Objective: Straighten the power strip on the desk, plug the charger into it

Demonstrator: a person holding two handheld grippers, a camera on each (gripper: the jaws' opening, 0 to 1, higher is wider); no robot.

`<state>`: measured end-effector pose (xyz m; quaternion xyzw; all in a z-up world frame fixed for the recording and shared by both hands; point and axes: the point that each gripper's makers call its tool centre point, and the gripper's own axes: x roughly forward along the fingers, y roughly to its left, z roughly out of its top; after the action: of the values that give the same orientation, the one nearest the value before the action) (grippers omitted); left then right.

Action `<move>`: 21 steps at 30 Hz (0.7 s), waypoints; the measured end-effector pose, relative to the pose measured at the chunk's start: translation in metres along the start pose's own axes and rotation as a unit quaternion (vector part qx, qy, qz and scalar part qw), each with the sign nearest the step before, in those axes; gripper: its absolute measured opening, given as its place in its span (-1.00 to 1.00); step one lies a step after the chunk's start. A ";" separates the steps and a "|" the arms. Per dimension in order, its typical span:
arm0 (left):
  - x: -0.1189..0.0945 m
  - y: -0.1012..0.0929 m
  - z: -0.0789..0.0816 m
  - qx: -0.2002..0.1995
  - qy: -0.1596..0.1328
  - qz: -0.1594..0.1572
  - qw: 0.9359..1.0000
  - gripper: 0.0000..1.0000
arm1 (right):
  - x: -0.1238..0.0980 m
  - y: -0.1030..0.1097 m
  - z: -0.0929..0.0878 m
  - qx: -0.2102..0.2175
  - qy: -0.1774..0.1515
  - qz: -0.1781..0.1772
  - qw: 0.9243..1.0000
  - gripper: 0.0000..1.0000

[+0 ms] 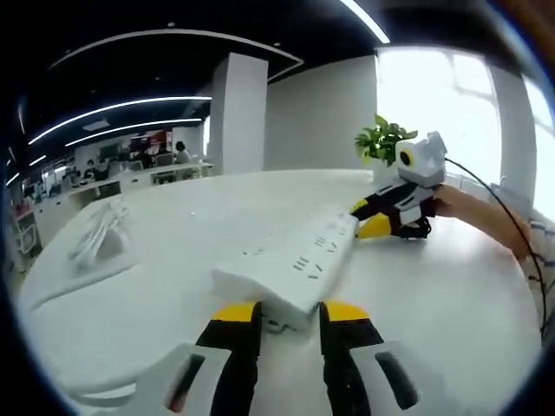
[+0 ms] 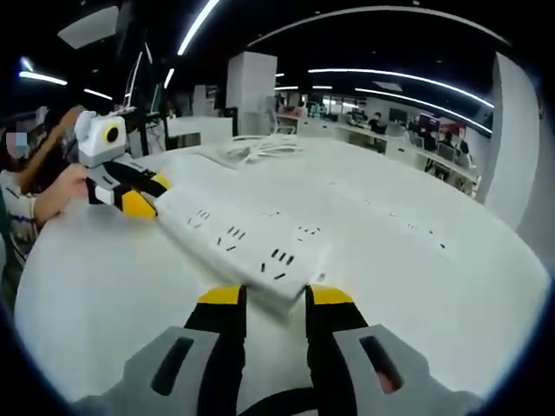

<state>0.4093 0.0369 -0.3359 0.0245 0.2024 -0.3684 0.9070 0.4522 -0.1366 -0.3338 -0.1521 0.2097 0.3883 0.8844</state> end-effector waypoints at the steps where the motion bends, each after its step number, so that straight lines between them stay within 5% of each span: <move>1: 0.000 0.000 0.000 0.000 0.000 0.000 1.000 -0.47 | 0.000 0.000 0.000 0.000 0.000 0.000 1.000 -0.48; 21: -0.003 -0.001 -0.002 -0.003 0.003 -0.006 1.000 -0.48 | -0.006 0.008 -0.003 -0.002 0.011 -0.005 1.000 -0.51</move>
<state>0.4060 0.0391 -0.3361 0.0219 0.2063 -0.3736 0.9041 0.4420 -0.1364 -0.3343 -0.1593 0.2178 0.3827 0.8836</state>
